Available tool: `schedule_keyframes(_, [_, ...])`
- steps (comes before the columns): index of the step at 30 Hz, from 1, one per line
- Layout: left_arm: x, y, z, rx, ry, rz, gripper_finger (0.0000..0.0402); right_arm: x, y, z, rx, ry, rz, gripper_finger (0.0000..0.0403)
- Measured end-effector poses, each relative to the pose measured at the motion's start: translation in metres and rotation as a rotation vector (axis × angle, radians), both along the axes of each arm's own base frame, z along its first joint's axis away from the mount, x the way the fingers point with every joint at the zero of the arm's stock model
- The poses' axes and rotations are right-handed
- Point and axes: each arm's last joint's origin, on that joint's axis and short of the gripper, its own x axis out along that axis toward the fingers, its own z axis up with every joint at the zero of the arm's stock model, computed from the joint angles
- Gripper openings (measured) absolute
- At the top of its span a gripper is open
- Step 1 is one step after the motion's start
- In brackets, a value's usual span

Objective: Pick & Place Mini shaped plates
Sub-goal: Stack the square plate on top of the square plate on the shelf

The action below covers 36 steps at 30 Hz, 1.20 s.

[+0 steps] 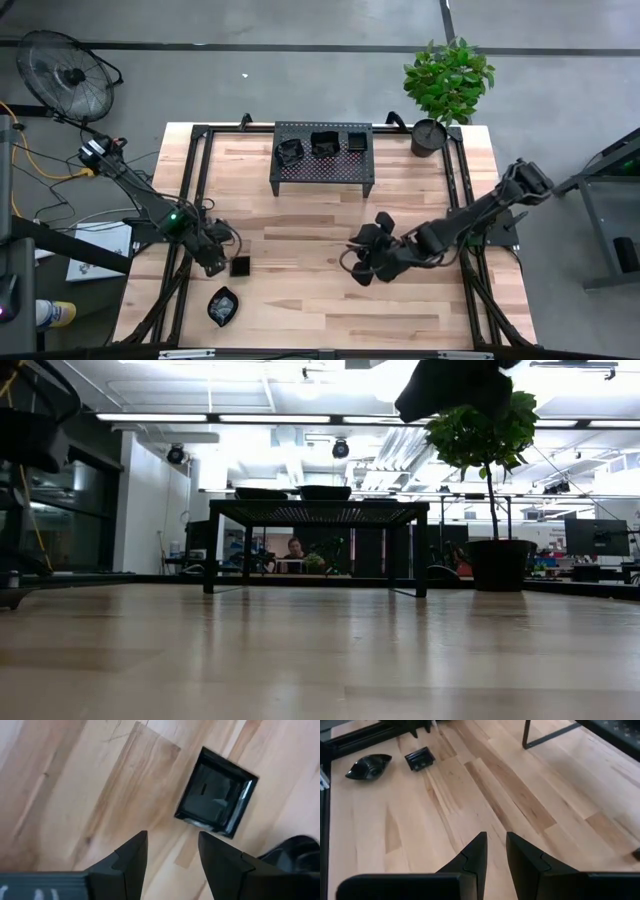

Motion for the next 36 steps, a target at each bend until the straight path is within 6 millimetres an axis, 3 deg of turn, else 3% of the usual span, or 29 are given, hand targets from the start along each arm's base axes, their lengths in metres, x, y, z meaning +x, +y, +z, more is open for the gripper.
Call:
schedule_keyframes(16, [0.020,-0.019,-0.015,-0.131,0.059,0.196,0.0172,0.009,0.030,-0.029,-0.042,-0.041,-0.038,0.0067])
schedule_keyframes(24, [0.024,-0.024,-0.028,-0.118,0.149,0.283,0.0172,0.003,0.041,-0.029,-0.067,-0.072,-0.031,0.0067])
schedule_keyframes(36, [0.032,-0.028,-0.027,-0.144,0.055,0.292,0.0172,0.002,0.044,-0.028,-0.096,-0.086,-0.033,0.0067])
